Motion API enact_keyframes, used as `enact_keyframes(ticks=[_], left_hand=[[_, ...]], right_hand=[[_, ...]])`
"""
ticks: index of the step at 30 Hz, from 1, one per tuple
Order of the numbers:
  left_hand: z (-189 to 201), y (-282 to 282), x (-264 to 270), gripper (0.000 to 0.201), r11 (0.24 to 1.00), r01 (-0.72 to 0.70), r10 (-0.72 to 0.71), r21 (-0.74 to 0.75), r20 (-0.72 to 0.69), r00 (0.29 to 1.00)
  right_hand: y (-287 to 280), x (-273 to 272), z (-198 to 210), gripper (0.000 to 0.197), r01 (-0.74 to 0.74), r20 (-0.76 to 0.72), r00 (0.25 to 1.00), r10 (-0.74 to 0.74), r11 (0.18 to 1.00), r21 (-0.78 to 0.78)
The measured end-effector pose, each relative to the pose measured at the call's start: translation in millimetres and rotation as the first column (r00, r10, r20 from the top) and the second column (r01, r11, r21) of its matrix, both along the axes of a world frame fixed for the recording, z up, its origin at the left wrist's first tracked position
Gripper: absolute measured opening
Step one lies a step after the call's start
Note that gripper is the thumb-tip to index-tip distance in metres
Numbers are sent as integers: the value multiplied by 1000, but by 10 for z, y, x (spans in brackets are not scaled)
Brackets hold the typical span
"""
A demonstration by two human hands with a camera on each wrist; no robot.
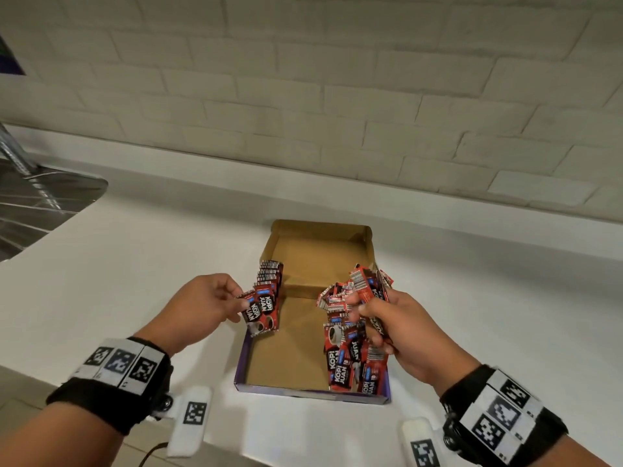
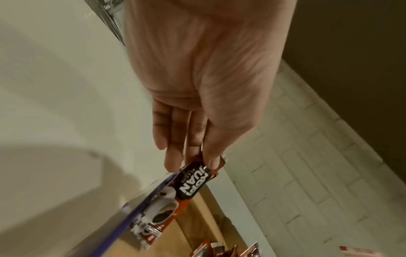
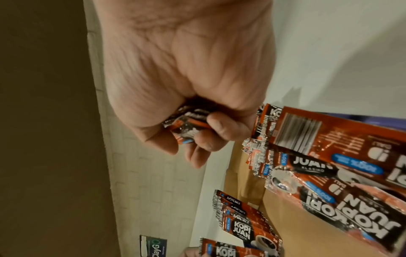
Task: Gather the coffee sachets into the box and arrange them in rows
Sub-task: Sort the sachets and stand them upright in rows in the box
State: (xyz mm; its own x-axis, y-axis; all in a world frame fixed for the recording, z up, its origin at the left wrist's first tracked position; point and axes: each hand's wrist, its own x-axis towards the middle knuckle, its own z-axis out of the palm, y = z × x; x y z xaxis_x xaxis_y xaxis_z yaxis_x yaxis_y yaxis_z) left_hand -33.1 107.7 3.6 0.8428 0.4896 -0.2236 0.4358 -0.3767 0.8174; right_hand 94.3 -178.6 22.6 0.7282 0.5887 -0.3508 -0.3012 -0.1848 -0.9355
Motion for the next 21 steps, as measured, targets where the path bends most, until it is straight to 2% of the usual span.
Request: enact_keyframes(ticks=[2, 4, 5, 7, 15, 19, 21], left_hand=[[-101, -28, 48, 17, 999, 12, -10, 46, -27, 1000], [-160, -60, 95, 16, 987, 10, -3, 161, -46, 999], [-175, -71, 119, 15, 976, 6, 5, 219, -47, 999], [-184, -85, 170, 15, 963, 6, 6, 271, -42, 999], [-203, -53, 309, 18, 949, -17, 40, 314, -66, 997], [-214, -23, 297, 28, 958, -69, 85, 279, -48, 995], [-165, -50, 287, 31, 950, -103, 111, 296, -12, 994]], right_hand=[[-16, -14, -41, 28, 9, -28, 1000, -9, 1000, -8], [-43, -16, -89, 38, 8, -41, 999, -9, 1000, -26], [-56, -11, -110, 37, 12, -43, 999, -13, 999, -32], [-82, 6, -131, 23, 29, -46, 998, -30, 999, -40], [-168, 29, -117, 24, 20, -70, 997, -21, 1000, -19], [-189, 52, -98, 35, -6, -199, 980, 26, 995, 100], [-183, 66, -77, 35, -39, -247, 967, 68, 992, 119]])
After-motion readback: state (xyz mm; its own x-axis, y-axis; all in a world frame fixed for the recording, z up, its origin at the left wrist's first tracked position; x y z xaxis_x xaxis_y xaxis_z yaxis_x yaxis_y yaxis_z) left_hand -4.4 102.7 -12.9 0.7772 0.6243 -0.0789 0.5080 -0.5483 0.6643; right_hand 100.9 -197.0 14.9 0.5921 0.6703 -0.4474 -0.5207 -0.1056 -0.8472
